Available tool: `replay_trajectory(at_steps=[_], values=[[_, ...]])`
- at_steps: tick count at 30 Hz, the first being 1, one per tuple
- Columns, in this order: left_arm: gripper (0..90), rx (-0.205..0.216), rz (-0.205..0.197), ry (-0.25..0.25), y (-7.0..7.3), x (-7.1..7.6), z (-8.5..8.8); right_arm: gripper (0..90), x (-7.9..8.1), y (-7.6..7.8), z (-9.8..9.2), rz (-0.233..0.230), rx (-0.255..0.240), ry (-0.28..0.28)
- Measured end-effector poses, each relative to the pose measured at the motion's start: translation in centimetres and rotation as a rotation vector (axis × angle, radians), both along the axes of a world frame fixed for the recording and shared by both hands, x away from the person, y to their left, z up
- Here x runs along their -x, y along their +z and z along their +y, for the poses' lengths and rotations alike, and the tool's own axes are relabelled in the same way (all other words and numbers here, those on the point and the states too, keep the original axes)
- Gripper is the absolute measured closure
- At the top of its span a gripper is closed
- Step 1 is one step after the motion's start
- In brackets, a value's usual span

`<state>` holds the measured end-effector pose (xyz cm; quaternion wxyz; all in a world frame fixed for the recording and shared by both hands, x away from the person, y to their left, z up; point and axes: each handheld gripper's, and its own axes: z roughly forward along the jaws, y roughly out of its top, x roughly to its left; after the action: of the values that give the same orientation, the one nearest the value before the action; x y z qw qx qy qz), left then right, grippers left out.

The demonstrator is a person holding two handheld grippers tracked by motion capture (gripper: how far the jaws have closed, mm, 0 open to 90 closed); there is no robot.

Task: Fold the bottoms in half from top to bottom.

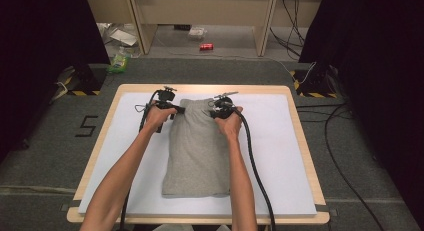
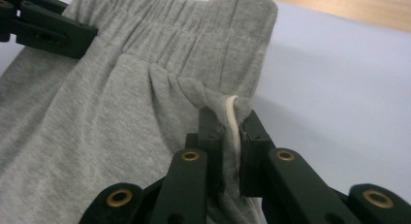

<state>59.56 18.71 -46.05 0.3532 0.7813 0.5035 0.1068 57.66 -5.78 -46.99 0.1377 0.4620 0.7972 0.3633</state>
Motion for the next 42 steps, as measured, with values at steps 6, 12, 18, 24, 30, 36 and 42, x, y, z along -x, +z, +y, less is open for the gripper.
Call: replay_trajectory(at_steps=[6,12,18,24,30,36,42], values=[[71.9,0.024,-0.038,-0.006,1.8,0.1,0.0,83.5,0.1,1.6,-0.4,-0.042,-0.020,0.006],[71.9,0.039,-0.083,-0.037,3.6,0.7,0.1,83.5,0.6,3.1,-0.9,-0.090,-0.040,0.034],[71.8,0.049,-0.111,-0.064,5.0,1.7,0.3,83.6,2.0,4.7,-1.5,-0.131,-0.069,0.077],[71.8,0.089,-0.143,-0.091,6.3,3.2,0.8,83.6,4.3,6.4,-1.7,-0.170,-0.070,0.131],[71.8,0.095,-0.177,-0.129,6.9,5.1,1.2,83.7,6.3,7.2,-1.9,-0.200,-0.069,0.176],[71.8,0.113,-0.215,-0.184,7.5,7.6,2.0,83.7,8.2,7.6,-2.4,-0.219,-0.095,0.212],[71.7,0.120,-0.249,-0.237,7.8,10.5,2.3,83.7,10.4,7.4,-2.9,-0.230,-0.102,0.241]])
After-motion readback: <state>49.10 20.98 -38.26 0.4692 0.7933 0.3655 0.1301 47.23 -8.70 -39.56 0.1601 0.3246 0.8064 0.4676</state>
